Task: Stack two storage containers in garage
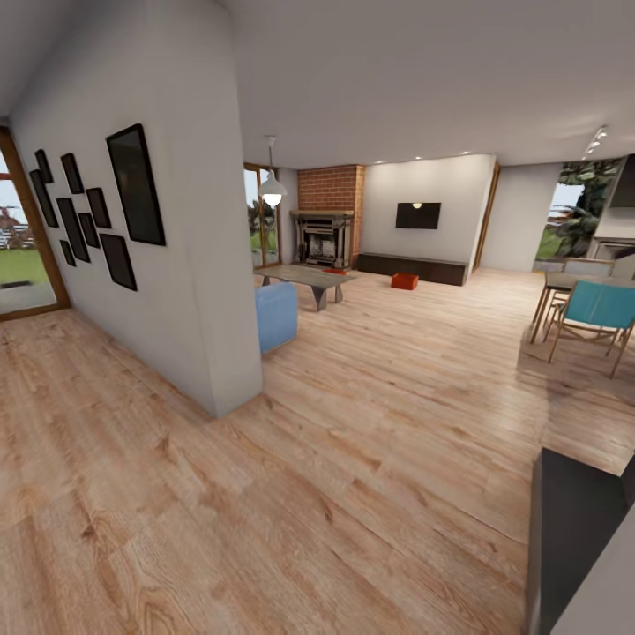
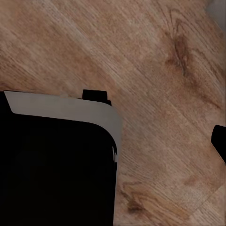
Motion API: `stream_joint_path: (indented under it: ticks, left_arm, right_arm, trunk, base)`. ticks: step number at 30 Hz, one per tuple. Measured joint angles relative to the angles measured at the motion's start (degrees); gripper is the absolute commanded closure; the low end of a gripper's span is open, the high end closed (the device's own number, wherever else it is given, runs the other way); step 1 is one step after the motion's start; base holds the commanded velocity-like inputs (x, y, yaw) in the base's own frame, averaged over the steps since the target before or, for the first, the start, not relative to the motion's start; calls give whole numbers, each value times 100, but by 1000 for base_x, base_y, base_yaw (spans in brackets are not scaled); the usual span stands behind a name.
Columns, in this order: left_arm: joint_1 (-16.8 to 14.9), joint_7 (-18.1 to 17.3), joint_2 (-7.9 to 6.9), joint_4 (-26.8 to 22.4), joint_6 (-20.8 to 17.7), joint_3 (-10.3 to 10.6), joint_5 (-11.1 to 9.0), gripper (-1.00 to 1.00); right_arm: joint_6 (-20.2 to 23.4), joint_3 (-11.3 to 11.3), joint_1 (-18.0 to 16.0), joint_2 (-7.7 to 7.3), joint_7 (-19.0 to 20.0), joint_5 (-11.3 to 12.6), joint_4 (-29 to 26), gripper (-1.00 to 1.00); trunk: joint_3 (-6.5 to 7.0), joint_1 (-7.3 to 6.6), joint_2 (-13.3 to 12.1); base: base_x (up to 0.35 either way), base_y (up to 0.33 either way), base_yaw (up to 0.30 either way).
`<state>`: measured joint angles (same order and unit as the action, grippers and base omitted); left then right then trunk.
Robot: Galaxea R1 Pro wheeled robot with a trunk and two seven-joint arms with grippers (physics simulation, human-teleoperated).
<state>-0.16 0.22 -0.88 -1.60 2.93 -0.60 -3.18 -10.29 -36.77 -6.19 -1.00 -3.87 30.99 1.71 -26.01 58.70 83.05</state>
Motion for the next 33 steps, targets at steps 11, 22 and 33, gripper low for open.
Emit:
stream_joint_path:
  ticks: [11, 22, 33]
  left_arm:
    - [0, 1, 0, 1, -1, 0, 4, -100]
    - [0, 2, 0, 0, 6, 0, 8, -100]
    - [0, -1, 0, 0, 12, 0, 8, -100]
  right_arm:
    - [0, 3, 0, -4, -1, 2, 0, -100]
    - [0, 4, 0, 18, -6, 22, 0, -100]
    - [0, 7, 0, 2, -6, 23, 0, -100]
  trunk:
    - [0, 0, 0]
    - [0, 0, 0]
    - [0, 0, 0]
  base:
    - [322, 0, 0]
    - [322, 0, 0]
    - [322, 0, 0]
